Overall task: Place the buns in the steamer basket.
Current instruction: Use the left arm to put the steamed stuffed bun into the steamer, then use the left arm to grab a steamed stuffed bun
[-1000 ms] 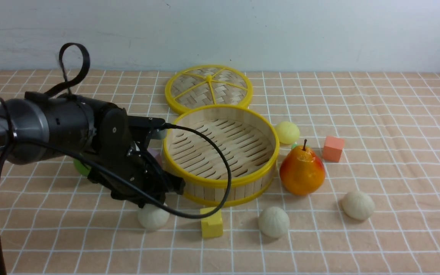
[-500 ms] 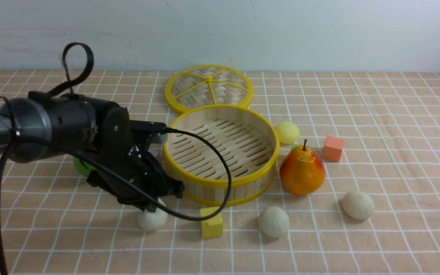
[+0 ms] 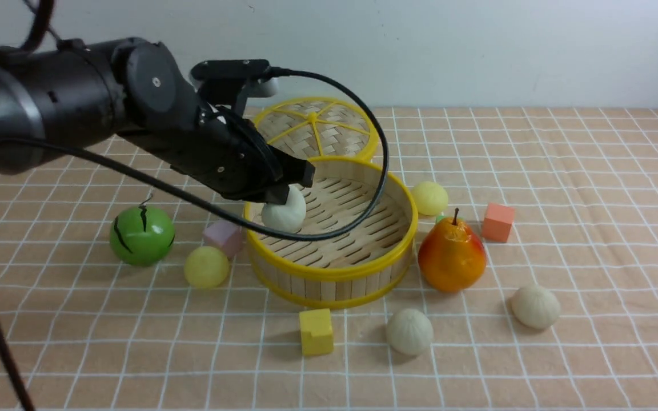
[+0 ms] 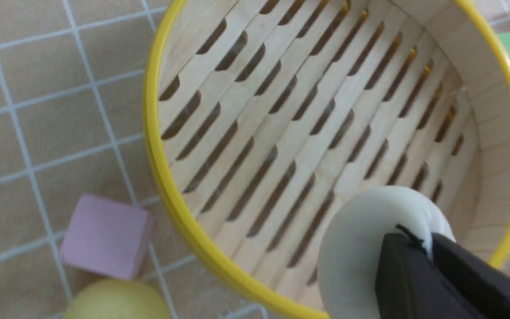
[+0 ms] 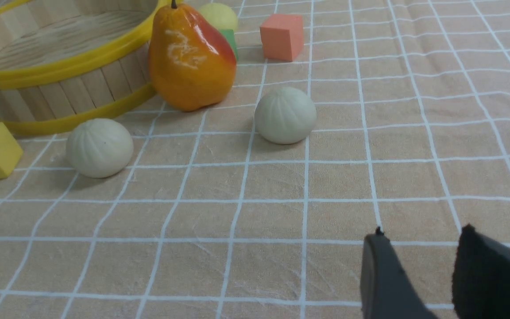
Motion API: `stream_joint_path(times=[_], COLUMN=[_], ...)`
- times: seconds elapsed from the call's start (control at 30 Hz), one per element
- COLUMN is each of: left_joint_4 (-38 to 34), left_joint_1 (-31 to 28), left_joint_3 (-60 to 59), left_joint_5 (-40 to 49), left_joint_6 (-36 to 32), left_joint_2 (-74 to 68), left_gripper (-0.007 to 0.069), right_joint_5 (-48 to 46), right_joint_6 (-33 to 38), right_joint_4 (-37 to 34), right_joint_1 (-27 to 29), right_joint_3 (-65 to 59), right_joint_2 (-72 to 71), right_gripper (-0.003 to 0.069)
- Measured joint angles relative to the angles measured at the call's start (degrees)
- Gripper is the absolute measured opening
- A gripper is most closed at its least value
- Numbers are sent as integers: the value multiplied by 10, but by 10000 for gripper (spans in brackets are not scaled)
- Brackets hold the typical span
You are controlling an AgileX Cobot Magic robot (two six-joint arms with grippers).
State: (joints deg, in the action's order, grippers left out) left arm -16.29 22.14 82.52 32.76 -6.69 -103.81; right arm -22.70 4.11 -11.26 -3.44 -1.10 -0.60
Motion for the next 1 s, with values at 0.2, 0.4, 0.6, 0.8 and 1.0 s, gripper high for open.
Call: stream_joint_path(times=[0.2, 0.4, 0.6, 0.8, 1.0], left_joint_4=[18, 21, 56, 140, 151], left_joint_1=[0, 0, 0, -7, -57], left_joint_3=[46, 59, 55, -12, -63], left_joint_5=[-11, -9, 91, 124, 98], left_joint_6=[-28, -33, 34, 113, 134], left_joint_2=[-105, -116, -16, 48, -11], left_gripper=[85, 372, 451, 269, 169], right_joint_5=[0, 0, 0, 0, 0], right_joint_6=[0, 0, 0, 0, 0], right_joint_4=[0, 0, 0, 0, 0], right_joint_1=[0, 0, 0, 0, 0], right_joint_3=[0, 0, 0, 0, 0], right_joint_2=[0, 0, 0, 0, 0], right_gripper=[239, 239, 239, 239, 239])
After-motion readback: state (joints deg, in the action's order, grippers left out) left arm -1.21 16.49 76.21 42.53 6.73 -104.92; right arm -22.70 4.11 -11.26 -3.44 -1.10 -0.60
